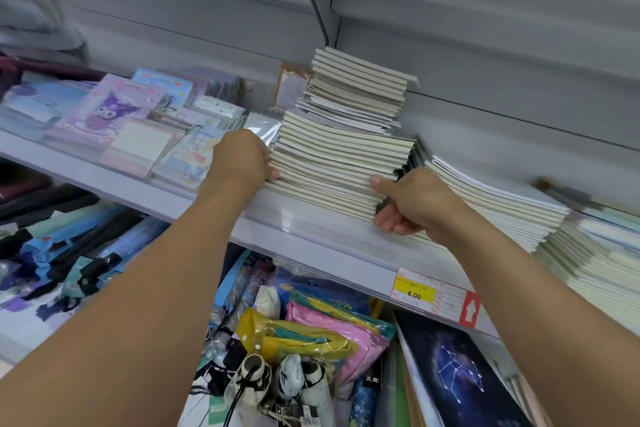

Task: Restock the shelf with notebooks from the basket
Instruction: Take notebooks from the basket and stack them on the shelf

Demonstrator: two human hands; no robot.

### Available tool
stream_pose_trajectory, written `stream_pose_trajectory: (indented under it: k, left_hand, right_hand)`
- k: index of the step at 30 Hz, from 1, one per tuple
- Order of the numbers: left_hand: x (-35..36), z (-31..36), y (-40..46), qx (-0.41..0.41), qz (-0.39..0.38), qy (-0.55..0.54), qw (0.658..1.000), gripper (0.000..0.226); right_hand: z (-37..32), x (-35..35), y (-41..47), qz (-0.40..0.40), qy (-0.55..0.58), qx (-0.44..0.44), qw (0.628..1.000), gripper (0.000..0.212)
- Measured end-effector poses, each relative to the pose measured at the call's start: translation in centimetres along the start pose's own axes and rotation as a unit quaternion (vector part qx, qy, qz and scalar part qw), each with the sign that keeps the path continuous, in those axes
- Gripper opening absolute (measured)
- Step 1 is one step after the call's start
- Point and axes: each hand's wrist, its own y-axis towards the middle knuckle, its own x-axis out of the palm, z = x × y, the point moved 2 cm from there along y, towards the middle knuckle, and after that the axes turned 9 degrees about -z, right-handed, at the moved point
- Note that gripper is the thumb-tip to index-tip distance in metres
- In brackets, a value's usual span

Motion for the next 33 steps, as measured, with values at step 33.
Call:
stream_pose_trajectory:
  k: [33]
  left_hand:
    - [1.6, -0.7, 1.3, 0.074, 0.018, 0.003, 0.997, 0.064]
  right_hand:
    - [1.4, 0.6, 1.0, 0.064, 0.018, -0.077, 0.995, 0.049]
